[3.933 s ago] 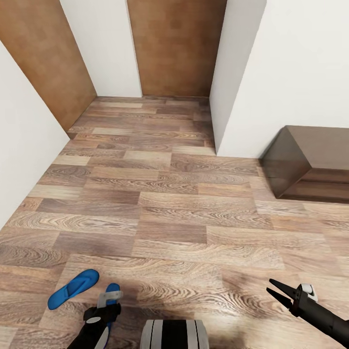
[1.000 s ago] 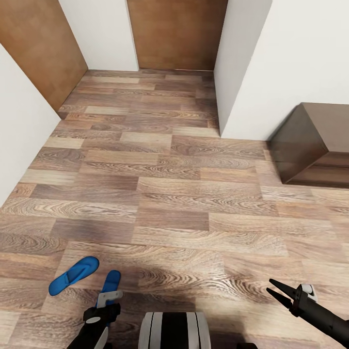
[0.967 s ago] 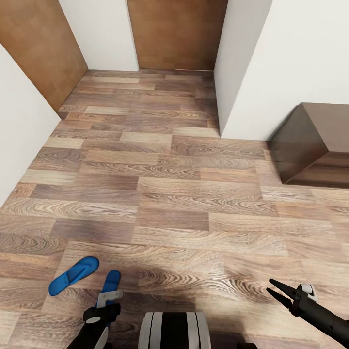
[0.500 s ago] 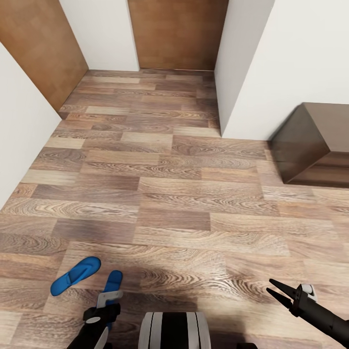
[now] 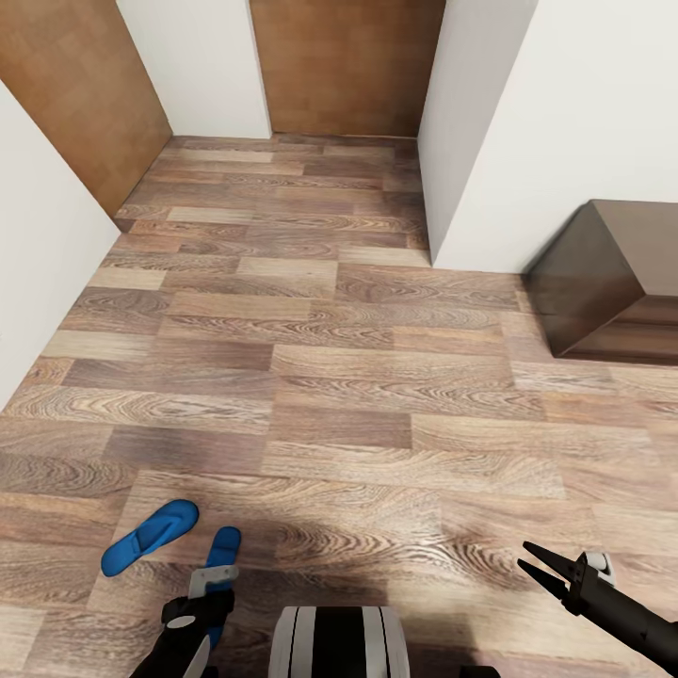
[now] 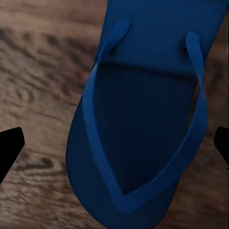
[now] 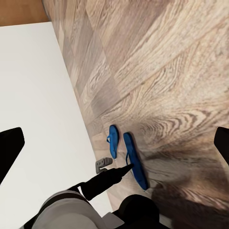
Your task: In the bedroom, move the book from the bed onto either nightstand, and place the two sandals side by side next to the bed.
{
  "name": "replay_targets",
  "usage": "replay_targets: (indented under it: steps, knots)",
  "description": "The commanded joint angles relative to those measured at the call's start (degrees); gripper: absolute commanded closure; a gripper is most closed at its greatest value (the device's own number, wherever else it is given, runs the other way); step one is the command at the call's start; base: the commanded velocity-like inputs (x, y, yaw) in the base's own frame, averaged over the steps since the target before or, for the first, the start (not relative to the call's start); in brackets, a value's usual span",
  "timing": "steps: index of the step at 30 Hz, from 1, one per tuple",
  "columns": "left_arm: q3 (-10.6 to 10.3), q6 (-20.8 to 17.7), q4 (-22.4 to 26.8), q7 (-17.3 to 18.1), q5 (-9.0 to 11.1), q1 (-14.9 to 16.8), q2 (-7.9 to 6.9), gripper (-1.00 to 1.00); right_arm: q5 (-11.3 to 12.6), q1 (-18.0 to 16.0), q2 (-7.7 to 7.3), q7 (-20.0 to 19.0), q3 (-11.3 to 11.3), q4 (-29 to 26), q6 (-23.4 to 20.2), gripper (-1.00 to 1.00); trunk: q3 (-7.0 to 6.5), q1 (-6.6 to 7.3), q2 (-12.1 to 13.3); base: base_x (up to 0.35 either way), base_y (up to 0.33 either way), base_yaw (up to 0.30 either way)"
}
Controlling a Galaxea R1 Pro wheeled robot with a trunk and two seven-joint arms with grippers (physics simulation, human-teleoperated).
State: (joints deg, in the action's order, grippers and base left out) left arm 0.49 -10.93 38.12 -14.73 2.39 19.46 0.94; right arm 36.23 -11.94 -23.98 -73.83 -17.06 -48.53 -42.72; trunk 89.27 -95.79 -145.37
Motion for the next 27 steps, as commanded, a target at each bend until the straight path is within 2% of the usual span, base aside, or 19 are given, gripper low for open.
replay_targets:
  steps: [1,5,23,27]
  knots:
    - [0.0,-0.3,0.1,-0.2,0.2,0.0,0.03,-1.0,0.2,0.0,-0.01,0.0,0.0,0.0,-0.4,-1.0,0.03,0.0,0.0,0.15,-0.027,0.0]
    - [0.0,-0.2,0.1,-0.1,0.2,0.0,0.08,-1.0,0.2,0.0,-0.01,0.0,0.0,0.0,-0.4,-1.0,0.03,0.0,0.0,0.142,-0.044,0.0]
    - [0.0,-0.2,0.1,-0.1,0.2,0.0,0.11,-1.0,0.2,0.0,-0.01,-0.1,0.0,0.0,-0.4,-1.0,0.03,0.0,0.0,0.004,-0.001,0.0]
    - [0.0,-0.2,0.1,-0.1,0.3,0.0,0.11,-1.0,0.2,0.0,-0.01,-0.1,0.0,0.0,-0.4,-1.0,0.92,-0.11,-0.1,0.0,0.0,0.0]
